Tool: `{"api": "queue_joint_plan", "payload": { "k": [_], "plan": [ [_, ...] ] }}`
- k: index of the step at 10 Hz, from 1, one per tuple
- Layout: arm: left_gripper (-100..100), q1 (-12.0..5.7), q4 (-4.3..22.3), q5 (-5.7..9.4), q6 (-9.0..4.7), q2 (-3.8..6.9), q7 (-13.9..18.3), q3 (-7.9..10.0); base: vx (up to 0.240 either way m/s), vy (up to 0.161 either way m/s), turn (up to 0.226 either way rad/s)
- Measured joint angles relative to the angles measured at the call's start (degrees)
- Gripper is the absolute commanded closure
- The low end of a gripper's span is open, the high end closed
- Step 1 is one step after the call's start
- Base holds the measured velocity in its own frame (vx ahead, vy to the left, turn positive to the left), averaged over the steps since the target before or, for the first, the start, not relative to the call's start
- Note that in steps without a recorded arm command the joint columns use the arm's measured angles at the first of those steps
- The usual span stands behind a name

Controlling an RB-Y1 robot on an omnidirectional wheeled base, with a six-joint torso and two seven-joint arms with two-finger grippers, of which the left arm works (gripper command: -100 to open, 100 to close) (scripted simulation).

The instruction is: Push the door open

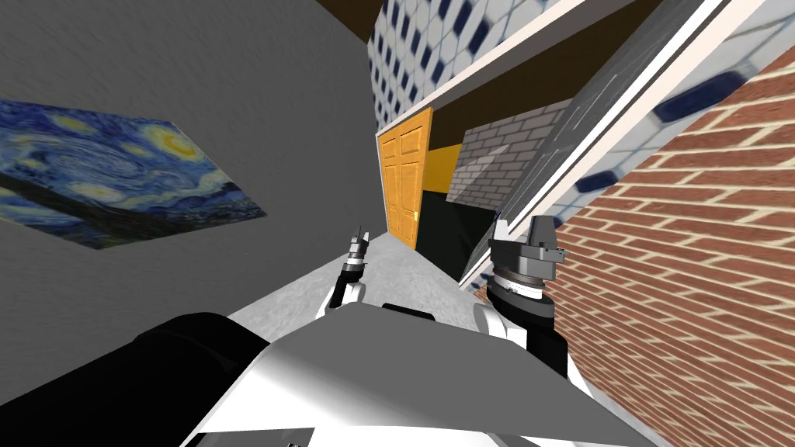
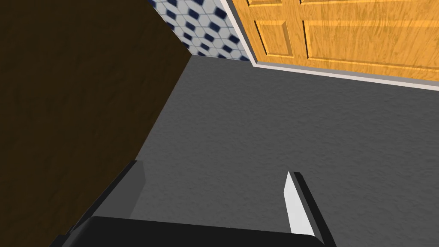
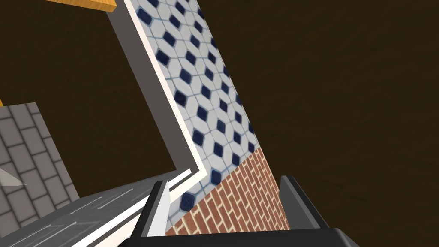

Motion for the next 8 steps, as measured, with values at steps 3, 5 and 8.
{"api": "queue_joint_plan", "payload": {
  "k": [3,5,8],
  "plan": [
    [-100,-1.40,3.8,-0.80,-1.20,0.26,0.6,-0.92,0.134,0.014,-0.022],
    [-100,-2.81,6.6,-1.29,-1.68,0.57,1.2,-1.35,0.115,0.019,-0.020],
    [-100,-3.83,9.0,-1.92,-2.05,0.87,1.9,-2.04,0.099,0.009,-0.017]
  ]
}}
